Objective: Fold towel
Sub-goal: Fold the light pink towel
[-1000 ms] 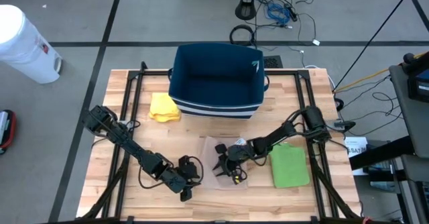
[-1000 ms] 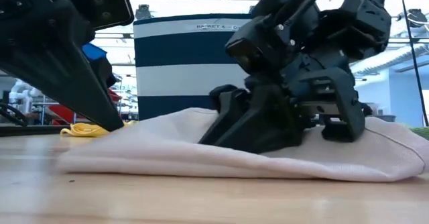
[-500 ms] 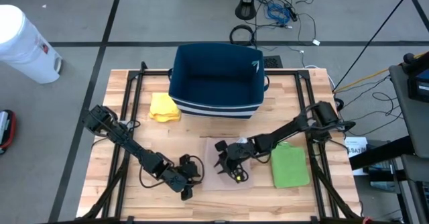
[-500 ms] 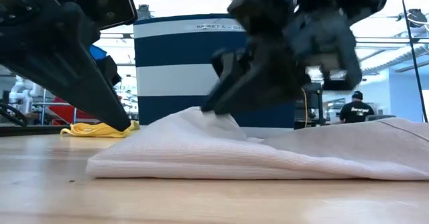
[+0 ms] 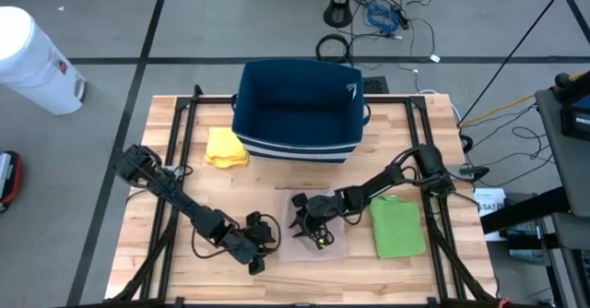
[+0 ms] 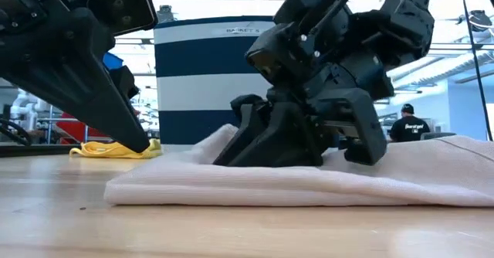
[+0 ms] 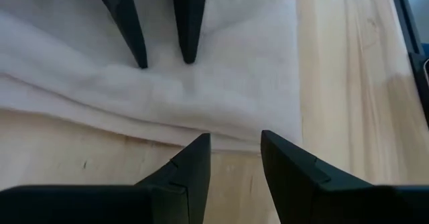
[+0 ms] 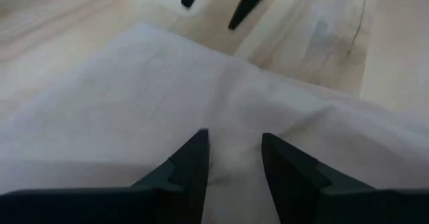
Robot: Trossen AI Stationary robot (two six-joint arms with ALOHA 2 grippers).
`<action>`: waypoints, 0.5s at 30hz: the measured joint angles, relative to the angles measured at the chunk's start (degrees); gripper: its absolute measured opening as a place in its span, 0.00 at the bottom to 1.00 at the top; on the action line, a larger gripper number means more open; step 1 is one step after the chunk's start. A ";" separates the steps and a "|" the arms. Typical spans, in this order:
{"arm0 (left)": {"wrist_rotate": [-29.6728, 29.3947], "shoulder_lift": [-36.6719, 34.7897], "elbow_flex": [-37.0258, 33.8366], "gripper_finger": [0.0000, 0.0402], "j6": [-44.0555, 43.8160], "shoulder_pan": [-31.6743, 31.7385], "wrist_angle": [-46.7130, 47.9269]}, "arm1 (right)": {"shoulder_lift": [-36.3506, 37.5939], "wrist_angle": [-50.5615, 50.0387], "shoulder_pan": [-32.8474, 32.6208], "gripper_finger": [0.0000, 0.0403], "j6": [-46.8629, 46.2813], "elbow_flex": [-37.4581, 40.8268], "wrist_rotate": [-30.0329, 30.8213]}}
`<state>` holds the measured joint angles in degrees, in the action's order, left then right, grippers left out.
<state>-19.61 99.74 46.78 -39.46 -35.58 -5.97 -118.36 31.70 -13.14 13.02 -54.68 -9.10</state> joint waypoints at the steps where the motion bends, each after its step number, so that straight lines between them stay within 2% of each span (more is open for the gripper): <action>1: -0.04 0.00 0.00 0.34 0.00 0.06 0.20 | -0.71 0.29 0.04 0.32 -0.41 0.08 -0.03; 6: -0.29 0.00 0.00 0.34 0.00 0.70 0.40 | -1.39 0.24 0.05 0.32 -1.64 -0.15 -0.01; 15: -0.33 0.00 0.00 0.34 0.11 1.34 0.84 | 5.61 -2.55 -1.29 0.32 0.77 -0.04 0.24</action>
<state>-19.94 99.74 46.78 -39.36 -34.24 -5.13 -112.75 29.15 -14.43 13.79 -54.72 -8.86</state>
